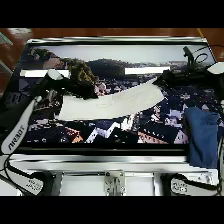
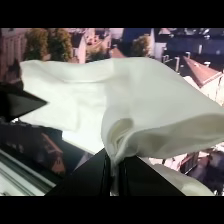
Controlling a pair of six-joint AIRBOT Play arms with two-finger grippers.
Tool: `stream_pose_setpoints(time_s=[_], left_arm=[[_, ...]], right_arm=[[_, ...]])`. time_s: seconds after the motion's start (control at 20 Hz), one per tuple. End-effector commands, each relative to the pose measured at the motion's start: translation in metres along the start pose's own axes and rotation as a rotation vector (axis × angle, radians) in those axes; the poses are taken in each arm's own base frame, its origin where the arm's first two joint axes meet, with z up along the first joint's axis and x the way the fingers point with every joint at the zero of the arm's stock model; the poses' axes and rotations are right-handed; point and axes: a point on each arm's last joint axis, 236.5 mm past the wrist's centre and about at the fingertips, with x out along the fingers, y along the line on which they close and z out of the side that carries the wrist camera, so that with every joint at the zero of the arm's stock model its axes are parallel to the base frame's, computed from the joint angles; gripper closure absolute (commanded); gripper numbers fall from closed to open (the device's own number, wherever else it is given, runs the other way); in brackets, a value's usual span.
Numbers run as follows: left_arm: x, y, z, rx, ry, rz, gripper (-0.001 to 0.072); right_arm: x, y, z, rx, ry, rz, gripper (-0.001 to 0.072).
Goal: Fold the shirts.
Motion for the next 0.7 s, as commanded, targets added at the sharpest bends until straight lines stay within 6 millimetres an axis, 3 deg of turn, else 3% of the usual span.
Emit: stream_pose_setpoints(time_s=[0.0,0.2,0.35,0.5,0.65], left_arm=[[0.075,-0.060,-0.022,0.040,0.012,-0.075,0.0677],[0.116,-0.119,-0.048,0.008,0.033,-0.205,0.0677],[0.132,-0.156,-0.068,0.025,0.062,-0.307,0.0677],[0.112,-0.146,-0.048,0.026,0.031,-0.319,0.0678],[0.046,-0.099,-0.002,0.033,-0.044,-0.285,0.0681]], right_arm=[[-0.051,0.058,-0.025,-0.052,-0.008,-0.017,0.0645],[-0.093,0.102,-0.040,-0.057,-0.085,-0.010,0.0645],[-0.109,0.111,-0.046,-0.047,-0.114,-0.031,0.0644],[-0.106,0.107,-0.049,-0.035,-0.100,-0.048,0.0645],[-0.083,0.108,-0.042,-0.059,-0.093,-0.067,0.0645]])
